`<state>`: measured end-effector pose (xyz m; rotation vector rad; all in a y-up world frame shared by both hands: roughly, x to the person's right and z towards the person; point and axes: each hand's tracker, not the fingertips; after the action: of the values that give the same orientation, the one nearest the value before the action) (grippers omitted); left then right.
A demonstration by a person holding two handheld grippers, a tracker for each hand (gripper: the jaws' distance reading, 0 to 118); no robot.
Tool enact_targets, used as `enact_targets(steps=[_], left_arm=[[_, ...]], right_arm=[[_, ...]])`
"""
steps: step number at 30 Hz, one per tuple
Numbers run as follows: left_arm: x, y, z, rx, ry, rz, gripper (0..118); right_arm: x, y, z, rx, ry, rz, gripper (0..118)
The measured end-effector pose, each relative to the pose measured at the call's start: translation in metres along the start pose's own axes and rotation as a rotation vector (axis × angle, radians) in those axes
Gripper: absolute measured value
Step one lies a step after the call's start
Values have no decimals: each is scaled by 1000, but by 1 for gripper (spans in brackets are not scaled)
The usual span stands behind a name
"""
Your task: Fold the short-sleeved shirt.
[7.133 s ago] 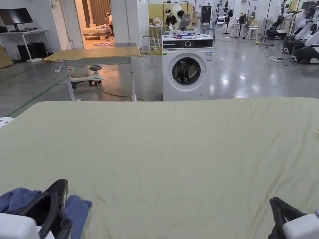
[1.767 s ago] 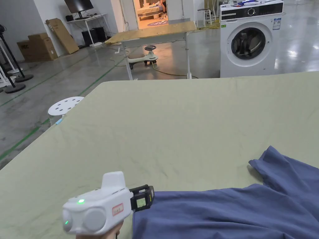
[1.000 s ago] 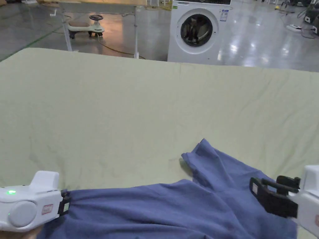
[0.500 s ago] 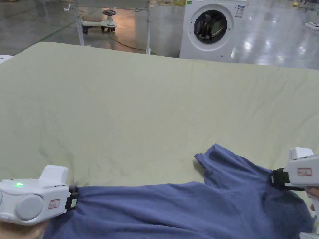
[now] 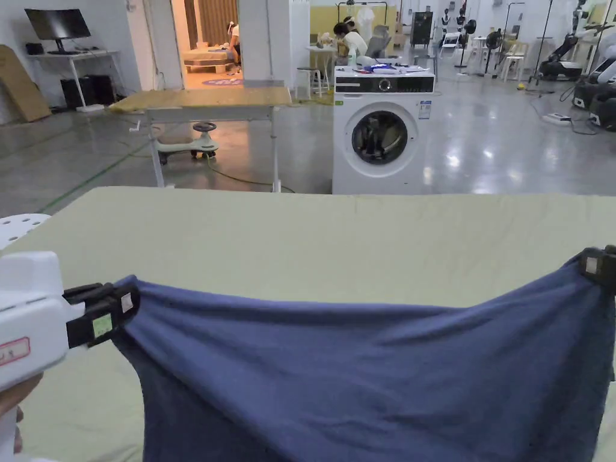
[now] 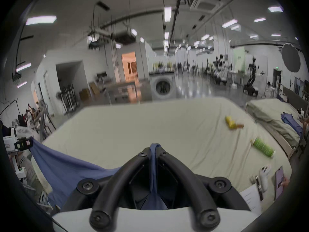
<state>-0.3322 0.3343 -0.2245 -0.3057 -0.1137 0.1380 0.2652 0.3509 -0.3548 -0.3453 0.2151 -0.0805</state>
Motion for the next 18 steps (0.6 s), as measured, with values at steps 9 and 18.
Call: enact_targets(steps=[9,18], left_arm=[[25,142,29,220,108,-183,0],[19,230,-9,299,174,-176,0]], right_arm=[[-22,139,57,237,-90,45,2],[-39,223,11,352,-159,103,2]])
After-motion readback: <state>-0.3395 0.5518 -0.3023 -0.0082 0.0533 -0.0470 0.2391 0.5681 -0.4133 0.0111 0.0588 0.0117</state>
